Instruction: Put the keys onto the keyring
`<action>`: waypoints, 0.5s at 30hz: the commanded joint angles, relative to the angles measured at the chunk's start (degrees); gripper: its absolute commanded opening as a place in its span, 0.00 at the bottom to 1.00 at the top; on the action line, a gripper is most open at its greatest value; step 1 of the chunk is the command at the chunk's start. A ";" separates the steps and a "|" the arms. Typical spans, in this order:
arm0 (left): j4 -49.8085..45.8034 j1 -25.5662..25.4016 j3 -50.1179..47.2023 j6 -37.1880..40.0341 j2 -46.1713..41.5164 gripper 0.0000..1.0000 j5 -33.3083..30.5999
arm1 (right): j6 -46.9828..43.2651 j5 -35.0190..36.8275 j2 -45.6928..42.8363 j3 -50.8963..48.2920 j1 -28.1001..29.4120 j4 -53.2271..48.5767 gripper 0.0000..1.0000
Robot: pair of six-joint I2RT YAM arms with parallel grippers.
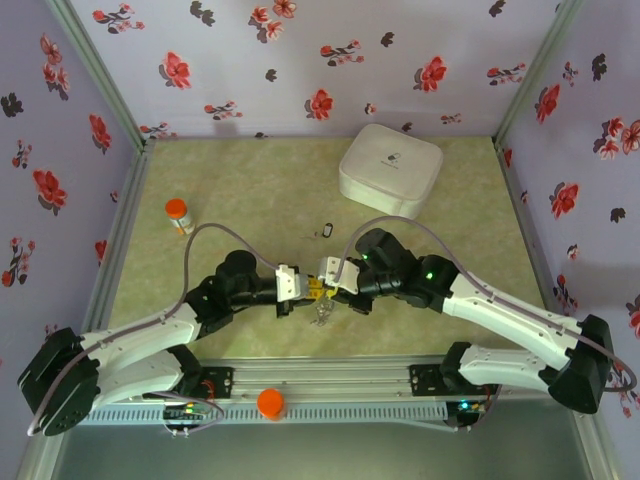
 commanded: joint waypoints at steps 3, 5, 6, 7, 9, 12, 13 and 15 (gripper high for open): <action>-1.38 -0.17 1.45 1.05 -0.42 0.00 -0.25 | 1.06 -0.31 -0.69 1.32 0.78 1.74 0.08; 0.00 -0.17 0.90 0.44 -0.84 0.00 -0.22 | 2.22 0.33 -2.20 -0.44 0.58 3.51 0.20; 1.17 -0.18 0.43 0.04 -1.03 0.00 -0.19 | 2.59 0.38 -3.20 -1.38 0.41 4.24 0.25; 3.14 -0.22 -0.42 -0.62 -1.13 0.00 -0.23 | 3.29 0.31 -4.36 -2.80 -0.08 5.23 0.28; 7.49 -0.17 -2.01 -2.29 -1.17 0.00 -0.21 | 4.74 -0.30 -6.69 -5.22 -1.16 7.01 0.29; 14.79 -0.17 -4.52 -4.75 -0.57 0.00 -0.06 | 6.39 -0.01 -9.55 -8.22 -2.09 8.65 0.29; 17.75 -0.15 -5.40 -5.64 -0.24 0.00 -0.06 | 6.65 0.32 -10.18 -9.00 -2.15 8.92 0.29; 22.31 -0.17 -6.60 -7.17 0.54 0.00 0.02 | 7.14 0.84 -10.93 -10.07 -2.16 9.64 0.29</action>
